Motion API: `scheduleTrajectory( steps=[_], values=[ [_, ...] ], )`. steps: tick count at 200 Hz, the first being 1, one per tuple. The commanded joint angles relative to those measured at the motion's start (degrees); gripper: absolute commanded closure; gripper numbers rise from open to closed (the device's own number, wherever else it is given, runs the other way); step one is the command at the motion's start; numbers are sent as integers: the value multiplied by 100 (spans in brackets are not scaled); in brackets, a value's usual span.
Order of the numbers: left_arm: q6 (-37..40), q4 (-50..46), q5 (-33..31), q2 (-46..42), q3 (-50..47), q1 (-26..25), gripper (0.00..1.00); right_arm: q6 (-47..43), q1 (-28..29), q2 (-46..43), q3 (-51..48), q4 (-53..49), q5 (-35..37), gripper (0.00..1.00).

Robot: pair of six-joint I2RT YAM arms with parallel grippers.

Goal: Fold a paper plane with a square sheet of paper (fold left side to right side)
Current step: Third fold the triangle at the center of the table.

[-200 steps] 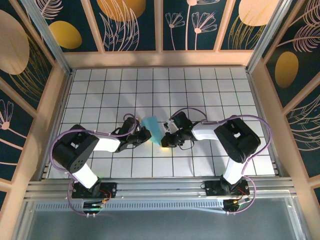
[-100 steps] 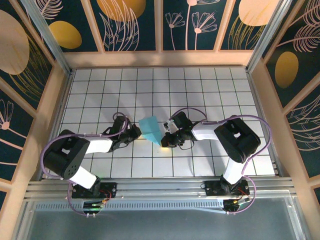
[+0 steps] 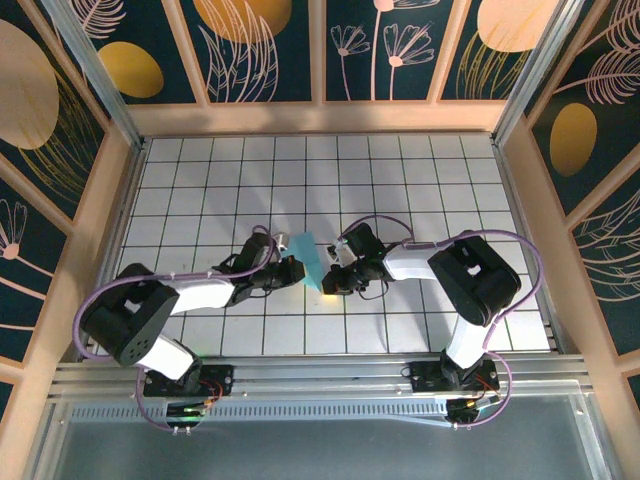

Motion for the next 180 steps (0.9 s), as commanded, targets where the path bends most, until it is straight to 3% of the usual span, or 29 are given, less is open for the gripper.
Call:
scheduleTrajectory(
  steps=[1, 102, 180],
  values=[
    [162, -52, -30, 209, 252, -2, 94, -15, 40, 378, -195, -738, 703, 100],
    [347, -660, -513, 641, 327, -1, 93, 7, 47, 286, 30, -735, 523, 100],
    [448, -858, -712, 710, 352, -3, 95, 252, 153, -295, 484, -757, 349, 100]
  ],
)
